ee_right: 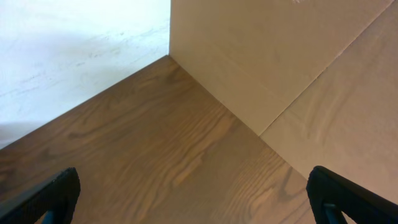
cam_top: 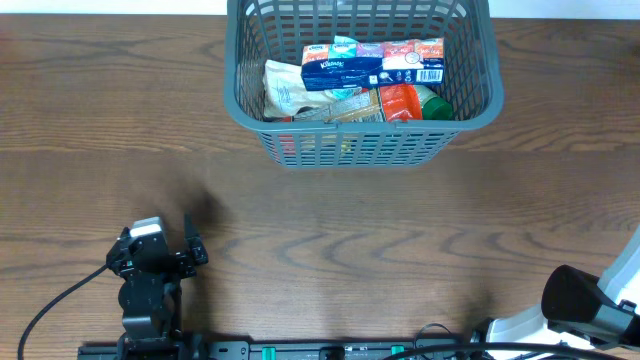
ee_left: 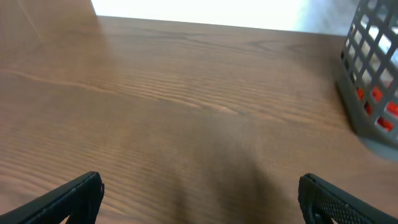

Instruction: Pack container

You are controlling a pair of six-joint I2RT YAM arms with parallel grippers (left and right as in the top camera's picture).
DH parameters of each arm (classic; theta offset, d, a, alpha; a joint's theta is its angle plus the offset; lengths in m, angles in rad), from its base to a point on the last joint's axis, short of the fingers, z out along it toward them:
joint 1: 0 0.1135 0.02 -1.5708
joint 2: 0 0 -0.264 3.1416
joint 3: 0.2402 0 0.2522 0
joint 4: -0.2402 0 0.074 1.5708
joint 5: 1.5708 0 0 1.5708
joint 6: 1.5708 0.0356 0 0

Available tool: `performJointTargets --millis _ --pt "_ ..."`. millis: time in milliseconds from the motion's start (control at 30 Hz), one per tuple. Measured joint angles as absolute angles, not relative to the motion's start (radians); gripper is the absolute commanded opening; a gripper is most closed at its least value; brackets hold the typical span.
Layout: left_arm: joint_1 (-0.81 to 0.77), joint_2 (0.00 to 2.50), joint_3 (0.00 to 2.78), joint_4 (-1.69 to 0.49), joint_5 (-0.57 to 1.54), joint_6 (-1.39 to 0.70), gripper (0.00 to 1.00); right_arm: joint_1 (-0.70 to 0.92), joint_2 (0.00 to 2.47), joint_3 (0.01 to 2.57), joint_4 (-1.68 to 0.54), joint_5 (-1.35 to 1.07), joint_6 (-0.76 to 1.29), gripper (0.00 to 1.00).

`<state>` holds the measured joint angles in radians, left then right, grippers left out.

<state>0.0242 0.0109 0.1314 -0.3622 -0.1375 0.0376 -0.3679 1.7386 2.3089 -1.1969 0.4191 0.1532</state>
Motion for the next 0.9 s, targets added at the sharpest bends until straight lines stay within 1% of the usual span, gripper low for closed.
performJointTargets --millis 300,900 --pt "0.024 0.011 0.131 -0.362 -0.138 0.129 0.98 -0.368 1.739 2.309 -1.197 0.419 0.153 0.99" --pt "0.024 0.011 0.131 -0.362 -0.138 0.139 0.99 -0.368 1.739 2.309 -1.196 0.419 0.153 0.99"
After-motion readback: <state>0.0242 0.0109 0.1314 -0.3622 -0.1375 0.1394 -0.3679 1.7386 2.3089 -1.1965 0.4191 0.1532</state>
